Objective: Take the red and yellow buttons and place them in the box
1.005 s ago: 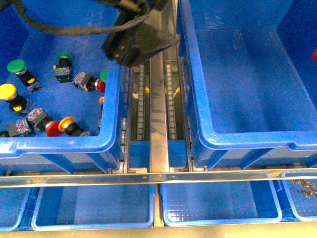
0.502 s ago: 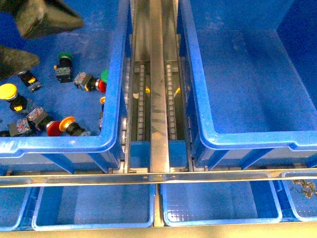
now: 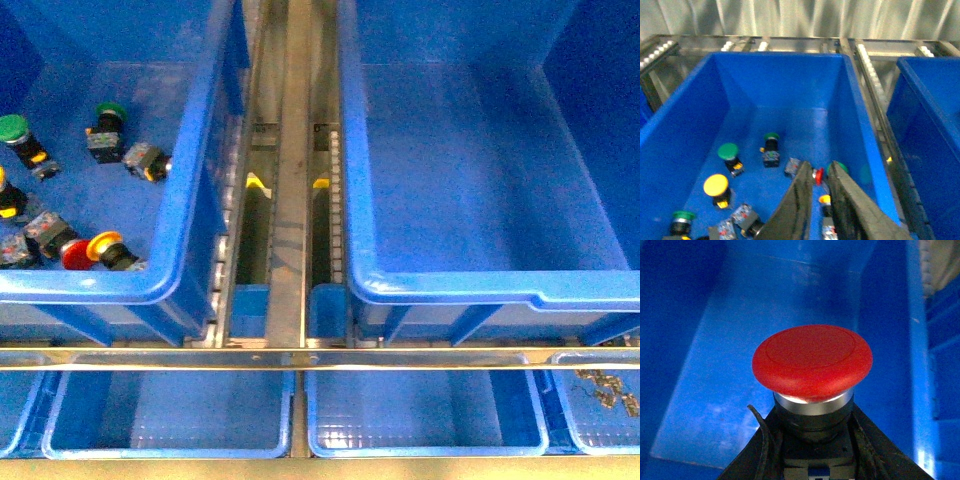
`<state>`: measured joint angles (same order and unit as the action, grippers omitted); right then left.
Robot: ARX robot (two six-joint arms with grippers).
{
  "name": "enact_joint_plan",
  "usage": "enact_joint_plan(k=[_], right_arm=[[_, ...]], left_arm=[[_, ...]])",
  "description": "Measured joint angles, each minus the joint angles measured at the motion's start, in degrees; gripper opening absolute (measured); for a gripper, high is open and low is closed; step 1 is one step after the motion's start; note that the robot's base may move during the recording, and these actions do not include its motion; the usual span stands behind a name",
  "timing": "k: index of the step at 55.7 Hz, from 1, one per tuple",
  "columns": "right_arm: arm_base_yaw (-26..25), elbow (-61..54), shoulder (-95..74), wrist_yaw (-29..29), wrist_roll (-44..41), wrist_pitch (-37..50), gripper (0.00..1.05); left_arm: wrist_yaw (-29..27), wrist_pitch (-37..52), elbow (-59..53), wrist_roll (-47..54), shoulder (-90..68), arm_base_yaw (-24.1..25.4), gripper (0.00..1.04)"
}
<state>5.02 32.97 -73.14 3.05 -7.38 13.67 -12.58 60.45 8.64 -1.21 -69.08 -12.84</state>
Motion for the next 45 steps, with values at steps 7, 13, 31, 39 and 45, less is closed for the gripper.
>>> enact_joint_plan(k=[7,13,31,39,45], right_arm=[[0.35,0.07,0.07,1.03,0.61,0.0,0.26],[0.72,0.07,0.22,1.75,1.31,-0.02,0.26],[2.82,0.07,0.52,3.43,2.78,-0.28,0.26],[3.74,0.07,0.46,3.76,3.28,-0.2,0.26],[4.2,0.09,0.28,4.07,3.52,-0.13,0.26]], left_arm=[[2.97,-2.64,-3.04,0.33,4.48,2.78,0.03],[5.27,-5.27,-4.17,0.39,8.85,5.07,0.03],[12.02,-15.98,-6.91,0.59,22.05,12.52,0.03],[12.57,-21.38,-7.39,0.59,28.46,12.59,0.03],[12.57,-25.55,-7.41,0.59,33.09,12.61,0.03]])
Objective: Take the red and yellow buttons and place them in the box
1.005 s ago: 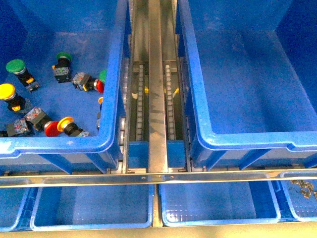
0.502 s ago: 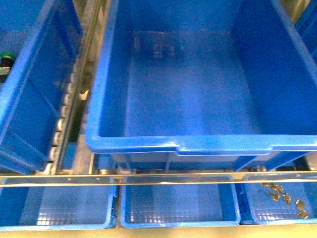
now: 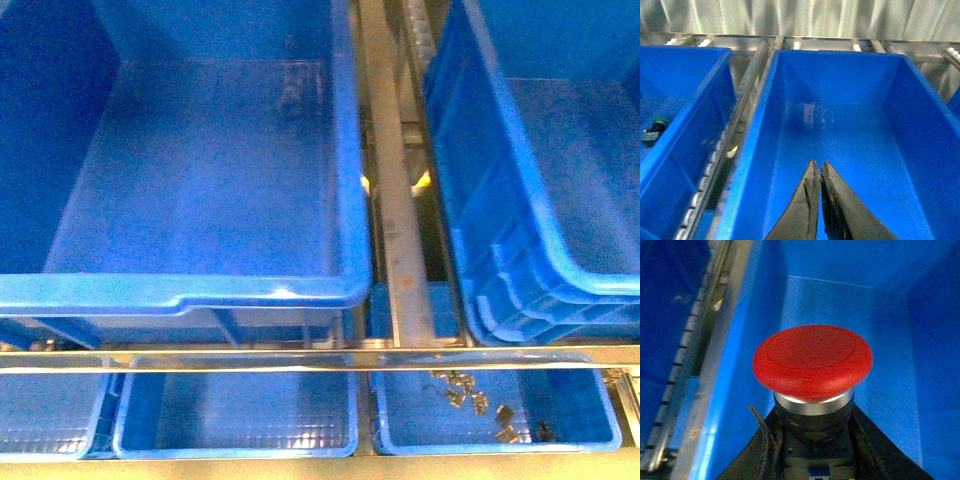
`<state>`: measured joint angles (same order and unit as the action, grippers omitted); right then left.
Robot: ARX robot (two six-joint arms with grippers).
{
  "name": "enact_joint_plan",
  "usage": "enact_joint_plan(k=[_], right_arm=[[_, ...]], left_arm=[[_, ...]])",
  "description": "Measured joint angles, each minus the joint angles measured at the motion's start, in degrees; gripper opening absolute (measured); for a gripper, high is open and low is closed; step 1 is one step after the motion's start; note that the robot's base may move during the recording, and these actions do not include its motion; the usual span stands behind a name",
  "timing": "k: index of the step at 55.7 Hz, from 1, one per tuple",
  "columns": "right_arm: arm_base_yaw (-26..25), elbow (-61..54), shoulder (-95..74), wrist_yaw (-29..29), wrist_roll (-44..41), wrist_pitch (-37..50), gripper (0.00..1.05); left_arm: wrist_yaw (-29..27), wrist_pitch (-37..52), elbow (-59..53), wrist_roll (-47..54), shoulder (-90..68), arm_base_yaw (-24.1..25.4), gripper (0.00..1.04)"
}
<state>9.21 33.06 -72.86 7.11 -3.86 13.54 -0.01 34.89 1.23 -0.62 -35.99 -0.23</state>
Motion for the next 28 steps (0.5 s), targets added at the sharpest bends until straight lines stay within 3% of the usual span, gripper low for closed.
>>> enact_joint_plan(k=[28], right_arm=[[2.51,0.0,-1.46,0.76,2.08,2.12,0.26]], left_arm=[[0.02,-16.33,-0.04,0.07,17.49,0.02,0.03]])
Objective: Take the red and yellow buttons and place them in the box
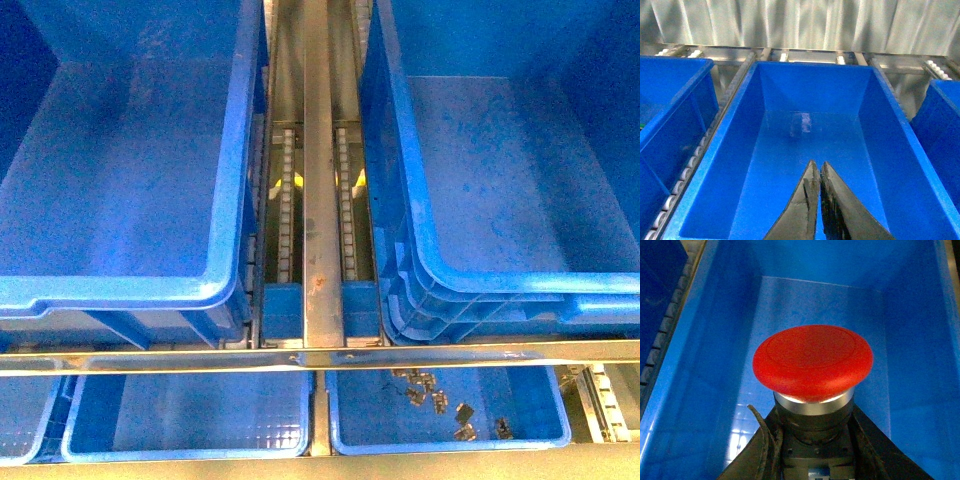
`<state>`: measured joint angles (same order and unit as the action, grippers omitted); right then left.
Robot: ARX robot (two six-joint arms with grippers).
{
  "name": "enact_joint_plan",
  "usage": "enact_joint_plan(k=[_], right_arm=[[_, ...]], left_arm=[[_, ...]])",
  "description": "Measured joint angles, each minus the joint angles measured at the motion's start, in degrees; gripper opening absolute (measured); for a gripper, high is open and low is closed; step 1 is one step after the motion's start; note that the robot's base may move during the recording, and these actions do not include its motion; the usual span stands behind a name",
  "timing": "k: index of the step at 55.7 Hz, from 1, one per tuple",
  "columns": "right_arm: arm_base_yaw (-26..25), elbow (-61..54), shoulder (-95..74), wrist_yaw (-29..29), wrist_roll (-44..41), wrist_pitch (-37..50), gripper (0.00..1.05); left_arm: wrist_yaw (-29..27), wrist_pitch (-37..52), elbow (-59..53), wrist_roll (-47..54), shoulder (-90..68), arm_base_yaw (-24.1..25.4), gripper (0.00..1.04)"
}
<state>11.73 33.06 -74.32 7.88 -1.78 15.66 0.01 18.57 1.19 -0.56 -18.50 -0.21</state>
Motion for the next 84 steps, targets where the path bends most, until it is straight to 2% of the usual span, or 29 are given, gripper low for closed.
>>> enact_joint_plan(k=[34,70,76,84], right_arm=[[-0.61,0.83,-2.14,-1.18,0.55,0.09,0.26],[-1.27,1.38,-3.74,-1.9,0.57,0.85,0.26],[-1.31,1.4,-3.87,-2.1,0.57,1.07,0.26],[-1.4,1.68,-4.07,-2.51,0.57,1.14,0.26]], left_arm=[[0.0,-6.1,0.0,0.0,6.25,0.0,0.03],[0.0,-8.41,0.0,0.0,8.57,0.0,0.03],[0.02,-17.77,0.0,0.07,15.76,0.0,0.03],[-0.02,-18.58,0.0,0.09,17.64,0.04,0.03]])
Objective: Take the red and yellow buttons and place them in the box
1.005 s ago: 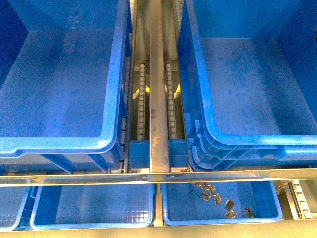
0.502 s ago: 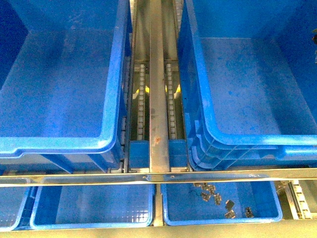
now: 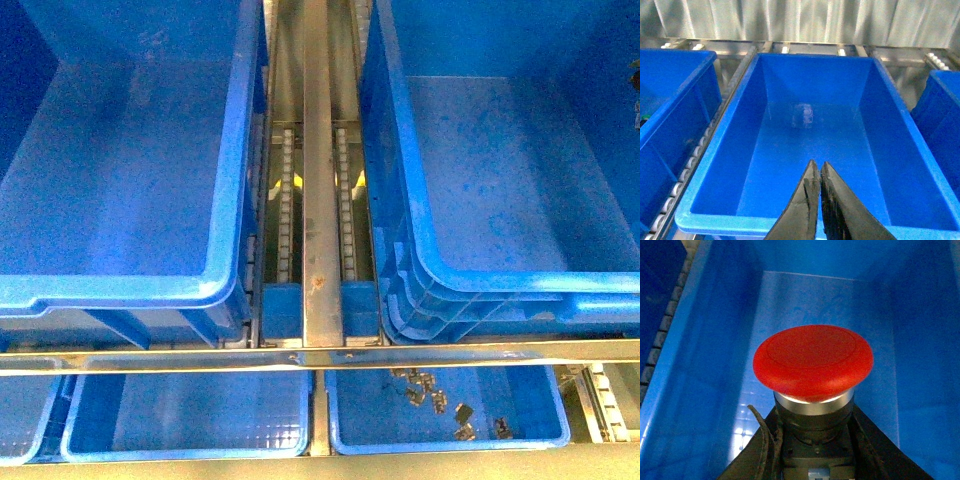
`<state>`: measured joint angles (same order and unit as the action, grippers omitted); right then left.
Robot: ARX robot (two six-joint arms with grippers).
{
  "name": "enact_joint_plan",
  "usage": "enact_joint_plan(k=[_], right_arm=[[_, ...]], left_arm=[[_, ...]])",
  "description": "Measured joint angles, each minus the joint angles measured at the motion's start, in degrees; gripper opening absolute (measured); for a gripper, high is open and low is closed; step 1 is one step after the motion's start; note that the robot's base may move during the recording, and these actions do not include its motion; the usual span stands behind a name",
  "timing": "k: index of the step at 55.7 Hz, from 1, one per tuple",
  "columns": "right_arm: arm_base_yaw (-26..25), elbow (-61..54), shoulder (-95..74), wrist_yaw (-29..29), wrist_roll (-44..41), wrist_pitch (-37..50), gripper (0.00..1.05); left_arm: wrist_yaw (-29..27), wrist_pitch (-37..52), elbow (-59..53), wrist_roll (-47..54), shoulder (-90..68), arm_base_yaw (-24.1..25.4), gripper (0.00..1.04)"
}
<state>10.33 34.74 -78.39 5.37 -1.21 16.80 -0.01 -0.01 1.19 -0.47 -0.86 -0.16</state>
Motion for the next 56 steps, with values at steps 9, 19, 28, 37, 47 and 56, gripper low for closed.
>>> enact_joint_plan(k=[9,19,28,37,47,56], right_arm=[[-0.17,0.11,-0.07,-0.11,0.0,0.0,0.26],[-0.76,1.33,-2.84,-1.81,0.2,0.35,0.26],[-1.73,5.62,-8.81,-2.99,0.5,2.08,0.26],[-2.1,13.09,-17.49,-3.13,0.04,2.73,0.26],[-2.71,31.26,-35.26,-1.64,-0.24,-0.55,0.26],[-3.58,45.75,-48.02,0.26,0.37,-6.91,0.26]], left_arm=[[0.02,-0.02,0.0,0.02,0.02,0.0,0.03],[0.02,-0.02,0.0,0.0,0.02,0.0,0.23],[0.02,-0.02,0.0,0.0,0.02,0.0,0.47],[0.02,-0.02,0.0,0.02,0.02,0.0,0.72],[0.02,-0.02,0.0,0.09,0.02,0.0,0.97],[0.02,-0.02,0.0,0.09,0.02,0.0,0.97]])
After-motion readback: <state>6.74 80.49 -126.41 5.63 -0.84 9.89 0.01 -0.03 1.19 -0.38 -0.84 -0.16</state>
